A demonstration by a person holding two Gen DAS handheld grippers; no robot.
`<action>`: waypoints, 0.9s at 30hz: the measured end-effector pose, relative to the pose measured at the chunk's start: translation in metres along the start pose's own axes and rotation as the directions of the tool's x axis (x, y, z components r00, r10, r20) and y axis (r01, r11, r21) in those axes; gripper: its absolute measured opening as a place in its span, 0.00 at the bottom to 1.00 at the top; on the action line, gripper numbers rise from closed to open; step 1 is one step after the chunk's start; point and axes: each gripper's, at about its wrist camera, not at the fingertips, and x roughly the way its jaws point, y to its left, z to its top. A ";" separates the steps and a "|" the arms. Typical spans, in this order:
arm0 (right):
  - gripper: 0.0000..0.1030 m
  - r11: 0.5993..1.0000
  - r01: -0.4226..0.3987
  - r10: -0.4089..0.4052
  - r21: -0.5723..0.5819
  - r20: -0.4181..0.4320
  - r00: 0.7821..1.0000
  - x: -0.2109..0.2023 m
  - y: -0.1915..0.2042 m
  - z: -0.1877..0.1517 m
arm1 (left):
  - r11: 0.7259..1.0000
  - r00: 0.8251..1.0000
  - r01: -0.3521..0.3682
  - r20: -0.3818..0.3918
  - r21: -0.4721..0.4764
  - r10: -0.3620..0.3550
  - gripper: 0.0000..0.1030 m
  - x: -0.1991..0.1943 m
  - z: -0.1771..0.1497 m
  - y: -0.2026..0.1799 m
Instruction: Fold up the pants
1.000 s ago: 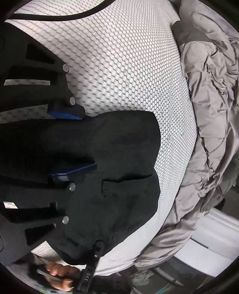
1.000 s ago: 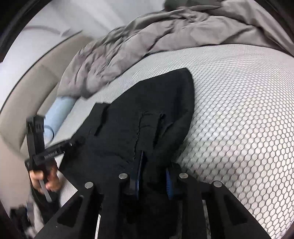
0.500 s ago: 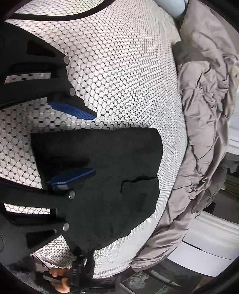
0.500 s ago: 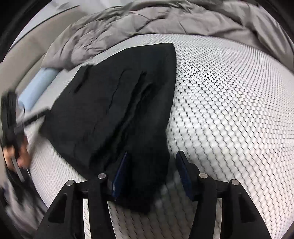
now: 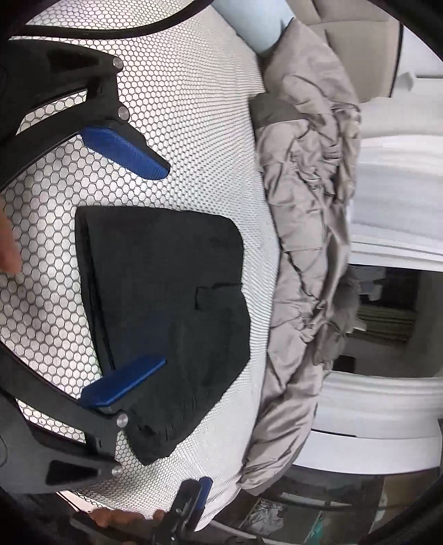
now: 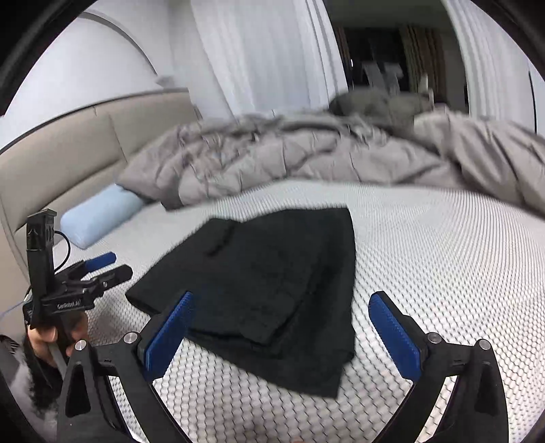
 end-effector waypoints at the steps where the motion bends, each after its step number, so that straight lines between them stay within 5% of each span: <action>1: 1.00 1.000 -0.002 0.002 -0.006 0.033 0.999 -0.002 0.001 -0.006 | 1.000 1.000 0.001 0.003 0.007 -0.001 0.99 -0.002 -0.002 -0.003; 27: 1.00 0.999 0.017 -0.014 -0.043 0.072 0.997 0.026 0.013 -0.011 | 0.998 0.999 -0.030 0.019 0.047 0.029 0.99 -0.001 -0.007 -0.016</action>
